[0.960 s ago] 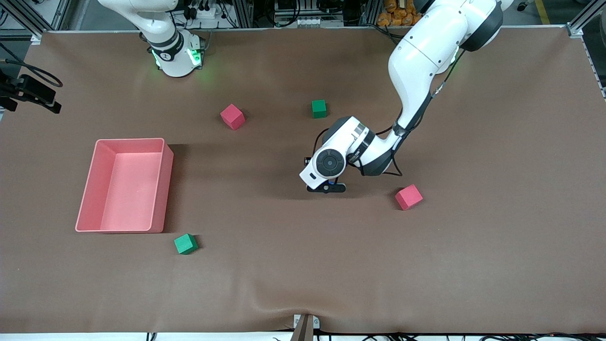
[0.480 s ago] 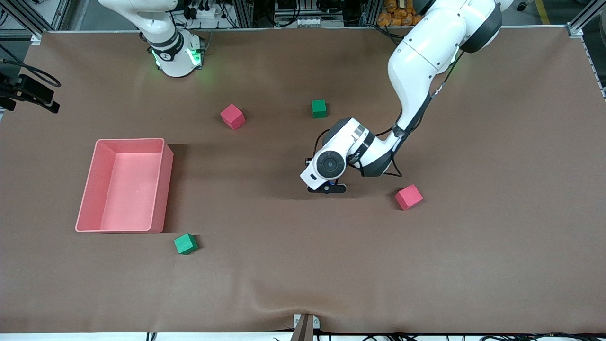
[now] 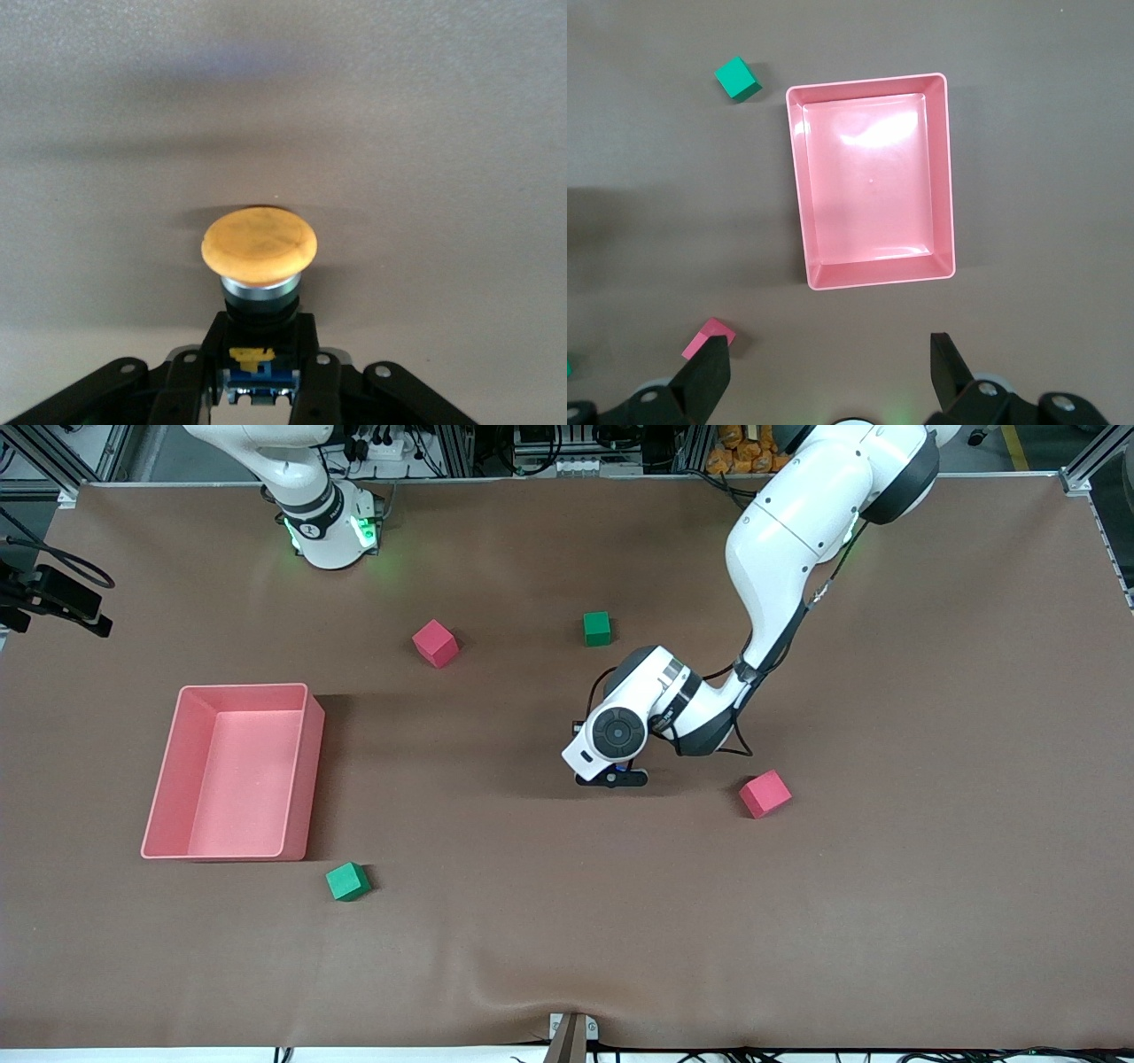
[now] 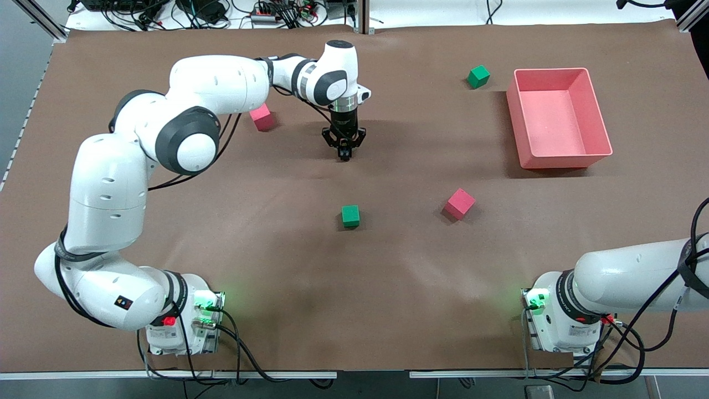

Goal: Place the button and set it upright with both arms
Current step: 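Lift the button and rotate it cap-up with the left gripper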

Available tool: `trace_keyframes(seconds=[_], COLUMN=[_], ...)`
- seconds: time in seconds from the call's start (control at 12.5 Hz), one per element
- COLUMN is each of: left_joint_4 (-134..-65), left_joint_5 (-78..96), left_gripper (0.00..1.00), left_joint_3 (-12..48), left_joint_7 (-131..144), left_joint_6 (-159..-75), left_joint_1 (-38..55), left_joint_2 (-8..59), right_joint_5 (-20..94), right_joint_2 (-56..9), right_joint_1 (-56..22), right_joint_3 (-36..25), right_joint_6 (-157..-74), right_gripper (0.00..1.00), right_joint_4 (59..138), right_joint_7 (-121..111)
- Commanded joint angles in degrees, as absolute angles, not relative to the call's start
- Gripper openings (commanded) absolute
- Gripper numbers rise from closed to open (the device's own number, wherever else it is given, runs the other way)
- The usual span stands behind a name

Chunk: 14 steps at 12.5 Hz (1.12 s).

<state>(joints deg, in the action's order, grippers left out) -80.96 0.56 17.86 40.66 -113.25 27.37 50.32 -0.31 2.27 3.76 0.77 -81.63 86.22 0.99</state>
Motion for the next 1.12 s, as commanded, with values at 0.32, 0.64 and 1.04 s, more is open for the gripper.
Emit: trace_keyframes(seconds=[0.32, 0.64, 1.04], left_joint_4=[-76.3, -74.9, -74.7], left_joint_5=[-0.3, -7.5, -22.8], left_gripper=[0.0, 0.0, 0.0], left_joint_3=[17.7, 17.6, 17.8], left_joint_7=[54.1, 68.3, 86.4], left_joint_6=[-113.3, -118.9, -121.8], left_joint_1=[30.1, 34.3, 37.8], left_joint_2=[46.9, 46.1, 44.8], right_joint_5=[-0.5, -1.2, -1.4], right_joint_2=[1.9, 0.9, 0.1], right_joint_1=[4.4, 4.4, 4.7], right_joint_3=[1.1, 1.1, 1.0], right_joint_6=[-80.9, -81.5, -83.0], right_gripper=[1.0, 1.0, 1.0], right_joint_4=[85.6, 85.4, 84.6], right_joint_7=[1.9, 1.3, 1.1])
